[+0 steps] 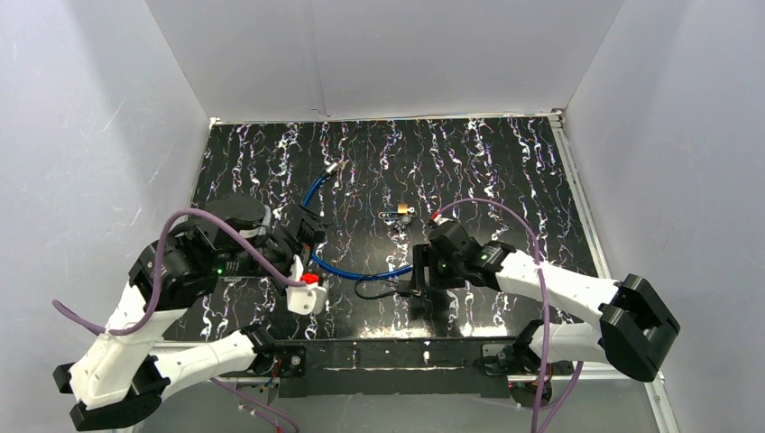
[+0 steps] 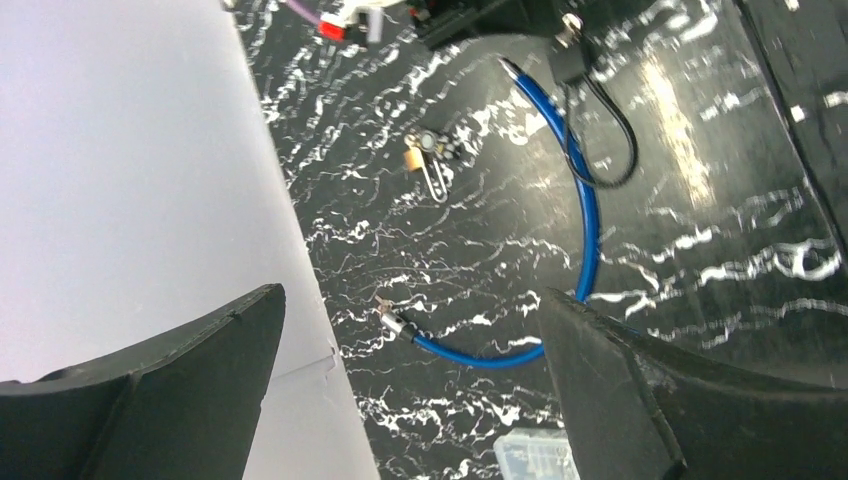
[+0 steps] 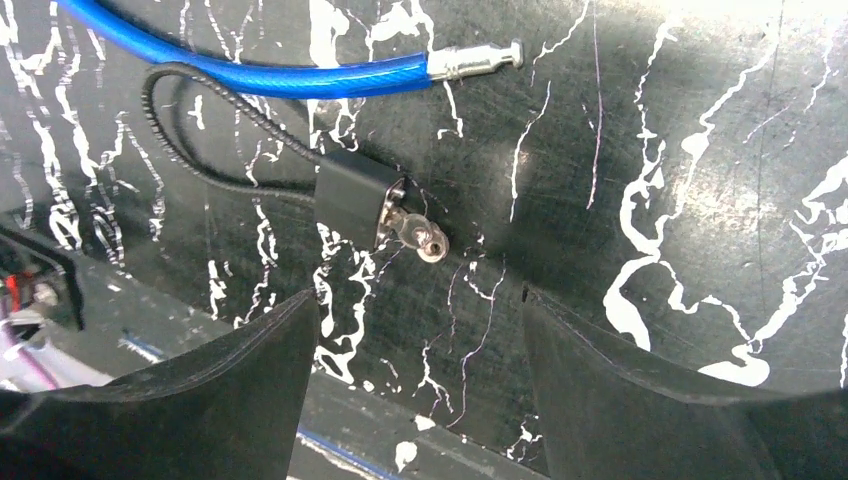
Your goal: Unlock with the key
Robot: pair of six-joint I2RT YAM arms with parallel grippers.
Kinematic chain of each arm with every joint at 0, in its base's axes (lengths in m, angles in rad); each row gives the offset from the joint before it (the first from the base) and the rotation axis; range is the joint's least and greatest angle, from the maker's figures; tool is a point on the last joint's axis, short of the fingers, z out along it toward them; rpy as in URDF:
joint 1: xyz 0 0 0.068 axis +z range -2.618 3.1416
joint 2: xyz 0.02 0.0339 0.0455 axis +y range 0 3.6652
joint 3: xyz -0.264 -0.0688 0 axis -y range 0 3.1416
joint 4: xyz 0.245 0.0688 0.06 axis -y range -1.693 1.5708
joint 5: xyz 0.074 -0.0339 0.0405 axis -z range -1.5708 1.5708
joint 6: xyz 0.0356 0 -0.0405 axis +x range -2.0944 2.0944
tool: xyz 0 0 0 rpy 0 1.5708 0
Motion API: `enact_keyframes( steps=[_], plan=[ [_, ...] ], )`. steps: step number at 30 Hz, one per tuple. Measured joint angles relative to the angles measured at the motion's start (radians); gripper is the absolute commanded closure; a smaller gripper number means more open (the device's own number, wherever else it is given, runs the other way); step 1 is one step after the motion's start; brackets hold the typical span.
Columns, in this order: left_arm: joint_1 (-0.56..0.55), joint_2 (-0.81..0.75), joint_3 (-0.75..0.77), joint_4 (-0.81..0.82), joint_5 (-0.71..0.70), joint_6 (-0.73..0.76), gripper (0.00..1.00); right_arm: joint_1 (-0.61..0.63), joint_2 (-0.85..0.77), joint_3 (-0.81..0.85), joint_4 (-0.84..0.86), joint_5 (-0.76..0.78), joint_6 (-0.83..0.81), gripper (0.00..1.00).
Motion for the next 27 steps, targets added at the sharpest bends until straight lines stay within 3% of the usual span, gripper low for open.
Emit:
enact_keyframes(
  steps=[7, 22, 27],
  plan=[
    [-0.006, 0.022, -0.058, -0.12, -0.032, 0.237, 0.02, 0.023, 0.046, -0.002, 0.07, 0.036, -0.018, 0.21],
    [-0.071, -0.07, -0.296, 0.048, -0.065, 0.235, 0.02, 0.045, 0.226, 0.046, 0.163, 0.019, -0.073, 0.26],
    [-0.096, -0.096, -0.317, 0.124, -0.065, 0.143, 0.02, 0.071, 0.265, 0.096, 0.149, 0.025, -0.073, 0.3]
  ],
)
